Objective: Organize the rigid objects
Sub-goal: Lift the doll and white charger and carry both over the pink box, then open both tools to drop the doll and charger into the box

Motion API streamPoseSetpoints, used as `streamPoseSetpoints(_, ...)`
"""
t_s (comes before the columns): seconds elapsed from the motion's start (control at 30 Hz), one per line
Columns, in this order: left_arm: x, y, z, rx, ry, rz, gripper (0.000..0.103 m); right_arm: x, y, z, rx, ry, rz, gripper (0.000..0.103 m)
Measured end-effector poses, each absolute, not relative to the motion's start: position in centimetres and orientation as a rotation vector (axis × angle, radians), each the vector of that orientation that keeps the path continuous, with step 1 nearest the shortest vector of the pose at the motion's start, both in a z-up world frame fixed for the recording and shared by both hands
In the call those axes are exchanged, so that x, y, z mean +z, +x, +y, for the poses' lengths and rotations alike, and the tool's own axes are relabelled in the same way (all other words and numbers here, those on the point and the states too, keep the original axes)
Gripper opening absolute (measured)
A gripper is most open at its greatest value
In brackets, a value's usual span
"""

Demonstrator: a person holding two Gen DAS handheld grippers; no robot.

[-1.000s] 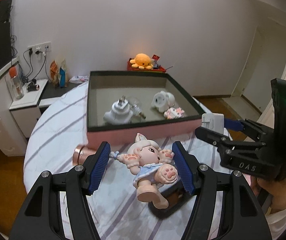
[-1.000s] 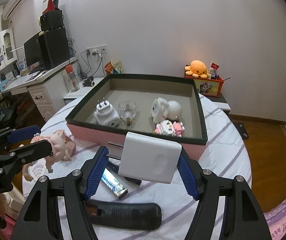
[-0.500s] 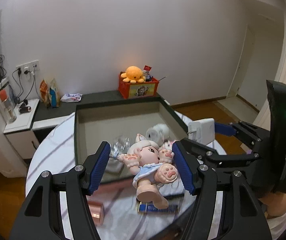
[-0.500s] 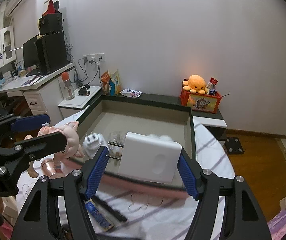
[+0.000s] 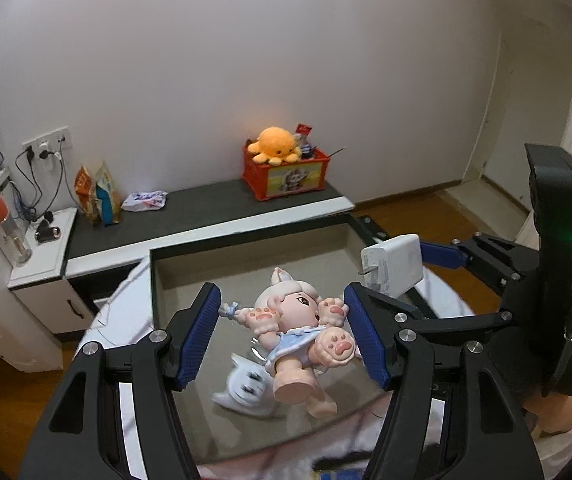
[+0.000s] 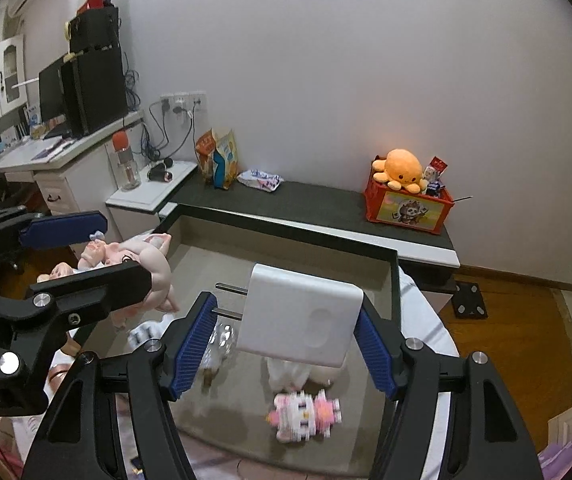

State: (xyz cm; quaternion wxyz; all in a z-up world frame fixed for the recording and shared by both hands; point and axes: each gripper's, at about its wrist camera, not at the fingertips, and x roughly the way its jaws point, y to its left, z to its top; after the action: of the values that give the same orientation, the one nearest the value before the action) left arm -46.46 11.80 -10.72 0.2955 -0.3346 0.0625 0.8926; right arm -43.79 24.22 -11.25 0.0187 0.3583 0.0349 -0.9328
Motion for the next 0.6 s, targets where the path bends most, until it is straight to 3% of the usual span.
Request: streamPoseSetpoints(0.6, -17.7, -55.7, 12.5, 2.368, -1.147, 0.208, 0.065, -17.7, -53.4, 23.2, -2.729, 1.371, 0.203, 0.070)
